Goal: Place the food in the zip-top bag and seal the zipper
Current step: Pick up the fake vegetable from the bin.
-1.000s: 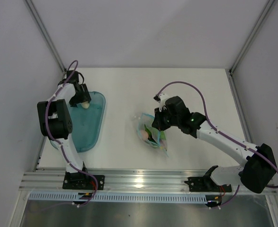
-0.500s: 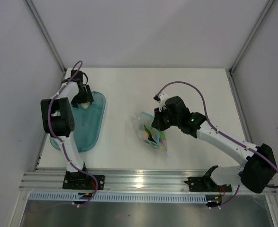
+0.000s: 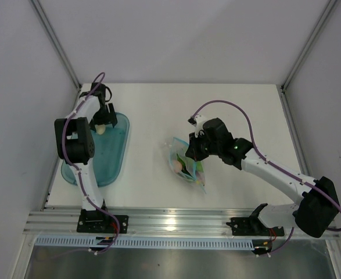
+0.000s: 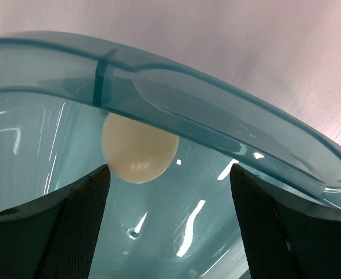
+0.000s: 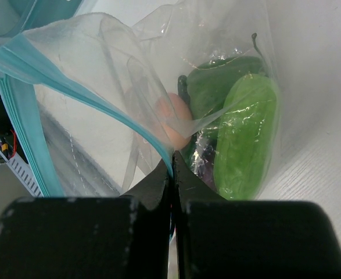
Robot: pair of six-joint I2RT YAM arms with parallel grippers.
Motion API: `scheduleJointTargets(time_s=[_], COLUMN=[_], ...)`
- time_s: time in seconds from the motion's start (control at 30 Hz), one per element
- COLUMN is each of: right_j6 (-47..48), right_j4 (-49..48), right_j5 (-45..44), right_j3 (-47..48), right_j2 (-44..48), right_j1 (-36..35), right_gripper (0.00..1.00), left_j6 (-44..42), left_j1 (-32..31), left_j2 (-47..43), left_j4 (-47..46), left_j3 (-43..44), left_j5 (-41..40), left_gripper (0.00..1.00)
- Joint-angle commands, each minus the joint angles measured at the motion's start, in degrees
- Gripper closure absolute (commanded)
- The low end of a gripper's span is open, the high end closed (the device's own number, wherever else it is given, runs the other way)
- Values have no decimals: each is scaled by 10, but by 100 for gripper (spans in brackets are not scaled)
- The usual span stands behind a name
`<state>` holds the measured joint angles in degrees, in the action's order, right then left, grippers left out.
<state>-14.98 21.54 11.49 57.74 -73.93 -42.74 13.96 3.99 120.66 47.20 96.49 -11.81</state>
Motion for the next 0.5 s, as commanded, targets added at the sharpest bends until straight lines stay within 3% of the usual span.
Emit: scheduleJointTargets(time_s=[0.0, 0.47], right_j6=[1, -3], right_j4=[-11, -18], right_j5=[5, 6], right_j3=[5, 5], right_j2=[4, 1], right_j1=[0, -1], right_gripper=[100, 100], left_j6=[-2, -5], left_j1=[-1, -3], left_j2=[8, 50], left_j4=[29, 90], left_j3=[32, 104], left_j5=[-6, -12], left_gripper=[15, 24])
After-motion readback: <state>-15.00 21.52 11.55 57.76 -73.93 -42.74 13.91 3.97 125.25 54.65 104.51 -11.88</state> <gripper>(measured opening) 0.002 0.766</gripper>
